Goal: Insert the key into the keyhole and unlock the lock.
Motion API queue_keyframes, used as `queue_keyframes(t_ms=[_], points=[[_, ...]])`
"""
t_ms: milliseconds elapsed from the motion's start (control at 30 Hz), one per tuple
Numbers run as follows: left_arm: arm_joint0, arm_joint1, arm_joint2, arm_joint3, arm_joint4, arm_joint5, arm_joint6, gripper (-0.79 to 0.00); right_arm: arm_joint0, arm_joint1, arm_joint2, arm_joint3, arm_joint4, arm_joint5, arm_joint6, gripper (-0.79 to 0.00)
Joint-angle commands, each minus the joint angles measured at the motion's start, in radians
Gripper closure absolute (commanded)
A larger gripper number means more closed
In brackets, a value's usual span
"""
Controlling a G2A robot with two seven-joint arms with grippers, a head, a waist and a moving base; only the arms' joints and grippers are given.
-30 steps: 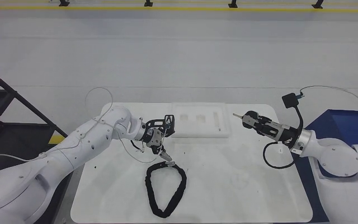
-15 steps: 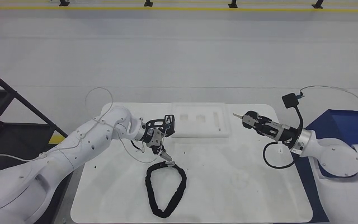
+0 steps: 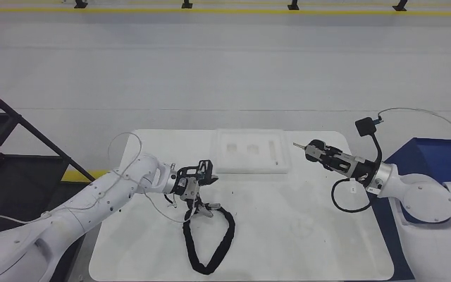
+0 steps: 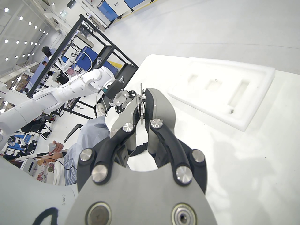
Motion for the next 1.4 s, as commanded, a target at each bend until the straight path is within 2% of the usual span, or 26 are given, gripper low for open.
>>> queue_keyframes(t_ms=[0, 200, 367, 600, 667, 767, 1100, 1133, 1167, 1200, 1267, 1333, 1367], points=[[0.022, 0.011, -0.015, -0.005, 0.1, 0.009, 0.077, -0.785, 0.0, 0.0, 0.0, 0.0, 0.0, 0.0, 0.0, 0.0], [0.087, 0.032, -0.035, -0.004, 0.338, 0.075, 0.274, -0.785, 0.0, 0.0, 0.0, 0.0, 0.0, 0.0, 0.0, 0.0], [0.113, 0.017, -0.03, 0.043, 0.428, 0.104, 0.354, -0.785, 0.0, 0.0, 0.0, 0.0, 0.0, 0.0, 0.0, 0.0], [0.118, -0.032, -0.023, 0.121, 0.471, 0.125, 0.379, -0.785, 0.0, 0.0, 0.0, 0.0, 0.0, 0.0, 0.0, 0.0], [0.117, -0.048, -0.019, 0.134, 0.49, 0.148, 0.337, -0.785, 0.0, 0.0, 0.0, 0.0, 0.0, 0.0, 0.0, 0.0], [0.119, -0.069, -0.019, 0.14, 0.487, 0.15, 0.328, -0.785, 0.0, 0.0, 0.0, 0.0, 0.0, 0.0, 0.0, 0.0], [0.121, -0.114, -0.02, 0.196, 0.527, 0.129, 0.353, -0.776, 0.0, 0.0, 0.0, 0.0, 0.0, 0.0, 0.0, 0.0], [0.122, -0.117, -0.021, 0.203, 0.529, 0.126, 0.356, -0.739, 0.0, 0.0, 0.0, 0.0, 0.0, 0.0, 0.0, 0.0], [0.122, -0.121, -0.023, 0.21, 0.531, 0.125, 0.359, -0.656, 0.0, 0.0, 0.0, 0.0, 0.0, 0.0, 0.0, 0.0], [0.122, -0.124, -0.024, 0.215, 0.534, 0.124, 0.362, -0.616, 0.0, 0.0, 0.0, 0.0, 0.0, 0.0, 0.0, 0.0], [0.122, -0.13, -0.026, 0.228, 0.538, 0.118, 0.366, -0.428, 0.0, 0.0, 0.0, 0.0, 0.0, 0.0, 0.0, 0.0], [0.123, -0.136, -0.029, 0.241, 0.541, 0.113, 0.37, -0.32, 0.0, 0.0, 0.0, 0.0, 0.0, 0.0, 0.0, 0.0], [0.123, -0.139, -0.03, 0.246, 0.544, 0.111, 0.372, -0.299, 0.0, 0.0, 0.0, 0.0, 0.0, 0.0, 0.0, 0.0]])
